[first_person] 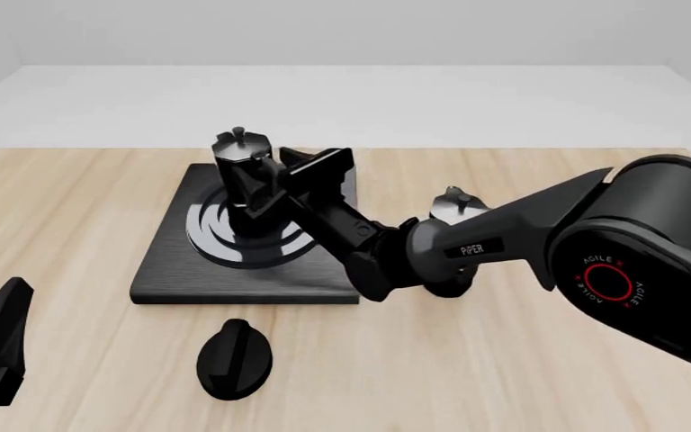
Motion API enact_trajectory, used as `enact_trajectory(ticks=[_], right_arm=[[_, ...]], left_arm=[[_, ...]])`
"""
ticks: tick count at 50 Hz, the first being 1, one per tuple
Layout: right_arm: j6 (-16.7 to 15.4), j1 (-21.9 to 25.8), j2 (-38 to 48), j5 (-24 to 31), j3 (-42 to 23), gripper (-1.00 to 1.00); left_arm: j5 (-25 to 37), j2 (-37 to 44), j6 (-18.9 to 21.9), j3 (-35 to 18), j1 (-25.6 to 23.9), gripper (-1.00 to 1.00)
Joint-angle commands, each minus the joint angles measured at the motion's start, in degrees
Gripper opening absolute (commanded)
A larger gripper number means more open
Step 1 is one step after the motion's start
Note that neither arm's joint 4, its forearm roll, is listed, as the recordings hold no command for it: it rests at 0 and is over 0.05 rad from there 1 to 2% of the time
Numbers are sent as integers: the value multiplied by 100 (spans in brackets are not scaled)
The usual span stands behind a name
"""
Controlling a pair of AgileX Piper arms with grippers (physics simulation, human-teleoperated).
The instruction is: Put the right moka pot on the stove.
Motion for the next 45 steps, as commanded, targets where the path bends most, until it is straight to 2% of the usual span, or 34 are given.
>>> enact_trajectory(ticks=[1,45], right_arm=[[2,-54,-121,-63,173,100],[-156,5,-1401,140,1461,100]], left_arm=[[0,0,0,0,0,100],[0,0,0,0,0,100]])
